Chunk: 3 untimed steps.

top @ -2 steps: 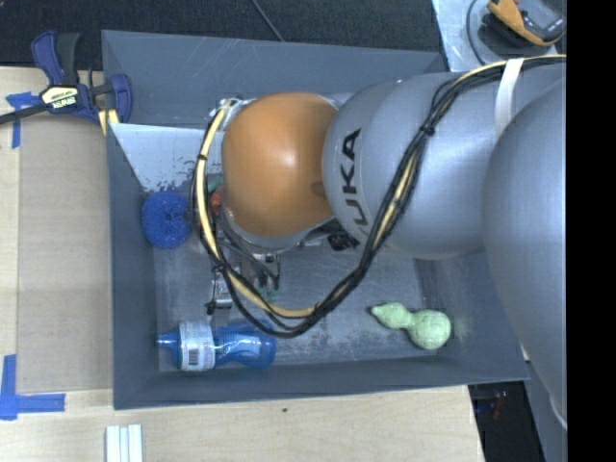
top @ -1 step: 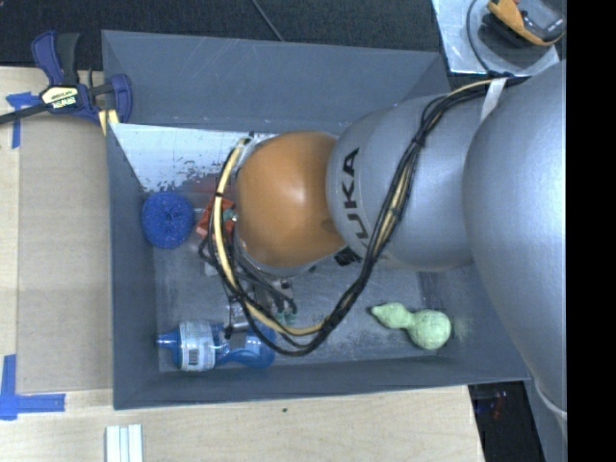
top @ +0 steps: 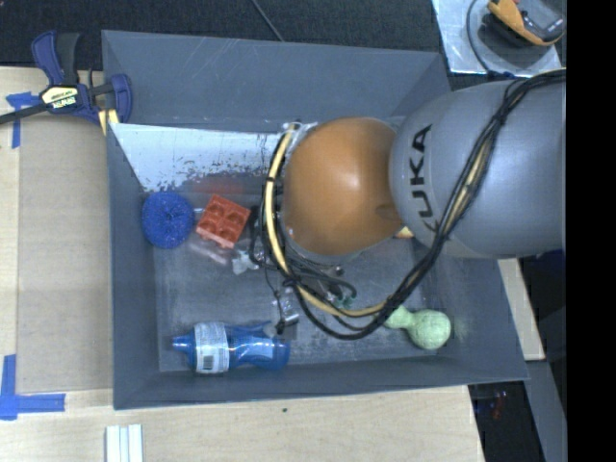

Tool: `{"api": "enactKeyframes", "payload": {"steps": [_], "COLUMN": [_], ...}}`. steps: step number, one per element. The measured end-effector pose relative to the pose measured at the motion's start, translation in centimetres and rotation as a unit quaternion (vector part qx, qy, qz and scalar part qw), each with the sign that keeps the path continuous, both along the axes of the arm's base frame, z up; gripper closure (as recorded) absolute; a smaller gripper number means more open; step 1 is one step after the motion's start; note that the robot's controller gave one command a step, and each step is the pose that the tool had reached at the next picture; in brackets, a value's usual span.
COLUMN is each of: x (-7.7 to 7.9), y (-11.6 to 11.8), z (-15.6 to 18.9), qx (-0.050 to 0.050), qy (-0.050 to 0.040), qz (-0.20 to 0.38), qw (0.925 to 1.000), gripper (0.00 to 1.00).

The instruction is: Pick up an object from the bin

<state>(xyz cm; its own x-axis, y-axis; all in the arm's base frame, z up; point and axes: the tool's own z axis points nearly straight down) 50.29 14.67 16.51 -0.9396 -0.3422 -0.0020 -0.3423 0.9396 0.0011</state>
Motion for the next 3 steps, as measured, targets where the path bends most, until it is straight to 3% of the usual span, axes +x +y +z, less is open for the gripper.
{"api": "enactKeyframes", "payload": {"steps": [1,2,3], "x": [-0.7,-1.0,-1.0], "y": [-1.9,-0.6,-0.8], "z": [-2.6,-8.9,-9.3], "qx": [0.001,0.0,0.001], "qy": [-0.0027,-0.0045,-0.0063], "qz": [0.035,0.073,0.07], "qw": [0.9994,0.9973,0.9975], "gripper": [0.0,0.0,1.0]}}
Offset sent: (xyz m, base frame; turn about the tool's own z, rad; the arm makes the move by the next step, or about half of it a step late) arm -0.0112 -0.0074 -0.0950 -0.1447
